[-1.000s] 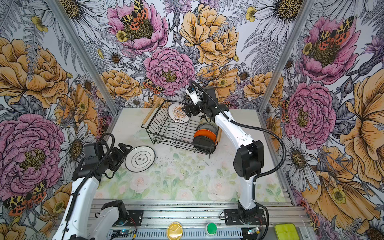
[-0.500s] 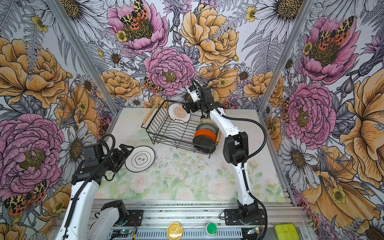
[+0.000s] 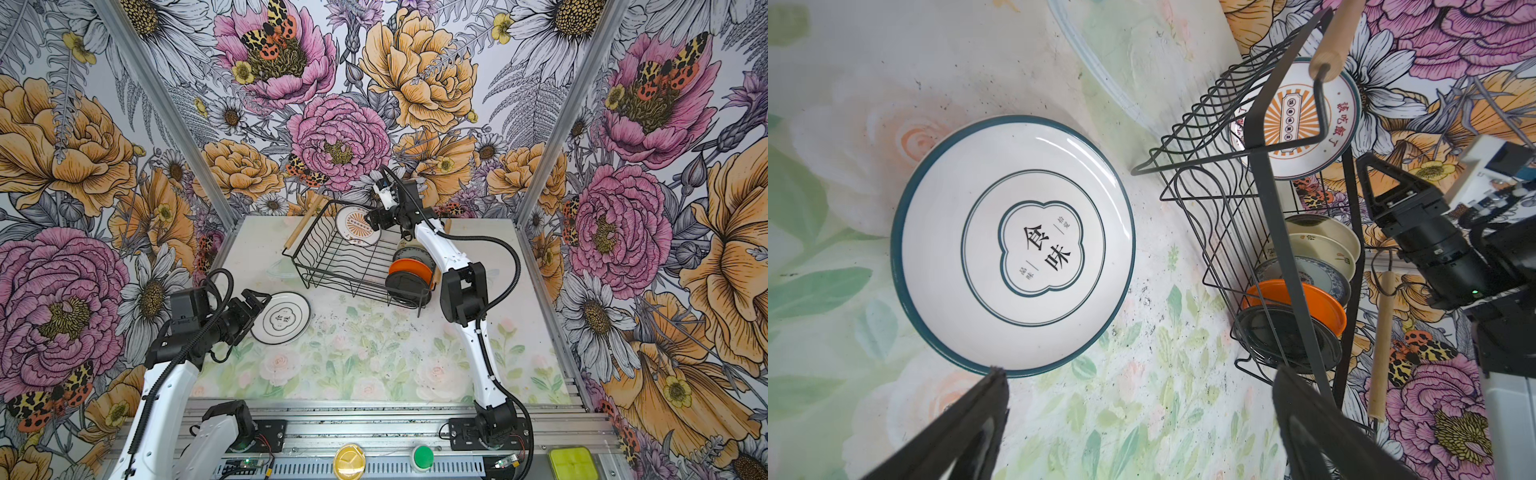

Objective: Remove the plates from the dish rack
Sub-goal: 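Lower the right gripper onto the orange-sunburst plate's rim in the rack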

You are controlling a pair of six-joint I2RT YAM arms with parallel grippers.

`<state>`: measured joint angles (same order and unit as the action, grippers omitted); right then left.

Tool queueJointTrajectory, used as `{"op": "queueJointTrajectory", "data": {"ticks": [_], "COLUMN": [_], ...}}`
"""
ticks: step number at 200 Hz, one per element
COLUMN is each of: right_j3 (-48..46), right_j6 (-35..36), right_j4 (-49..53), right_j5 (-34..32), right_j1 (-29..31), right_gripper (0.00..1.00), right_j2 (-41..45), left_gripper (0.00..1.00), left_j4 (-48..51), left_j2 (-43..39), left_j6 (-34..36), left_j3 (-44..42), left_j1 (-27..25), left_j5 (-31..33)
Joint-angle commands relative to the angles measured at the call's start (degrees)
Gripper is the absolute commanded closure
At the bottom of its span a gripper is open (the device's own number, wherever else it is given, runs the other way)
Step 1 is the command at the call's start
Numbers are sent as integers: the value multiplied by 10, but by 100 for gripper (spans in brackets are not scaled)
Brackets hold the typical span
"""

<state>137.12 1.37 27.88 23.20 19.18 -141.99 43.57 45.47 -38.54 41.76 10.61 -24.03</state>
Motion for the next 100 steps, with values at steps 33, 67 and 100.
{"op": "queueJointTrajectory", "data": {"ticks": [33, 67, 100], "right_j3": [42, 61, 68], "right_j6": [-3, -6, -9], "right_j4": [-5, -6, -6], "right_j5": [-2, -5, -7], "right_j1": [6, 10, 15], "right_gripper": [21, 31, 33], "right_j2": [-34, -57, -70], "left_gripper": [1, 1, 1], "left_j4": [0, -5, -13], "left_j2": [7, 11, 21], "left_j6": [14, 14, 14], "left_j3": [-14, -19, -20], "left_j1": [-5, -6, -7], "left_j5": [5, 6, 6]}}
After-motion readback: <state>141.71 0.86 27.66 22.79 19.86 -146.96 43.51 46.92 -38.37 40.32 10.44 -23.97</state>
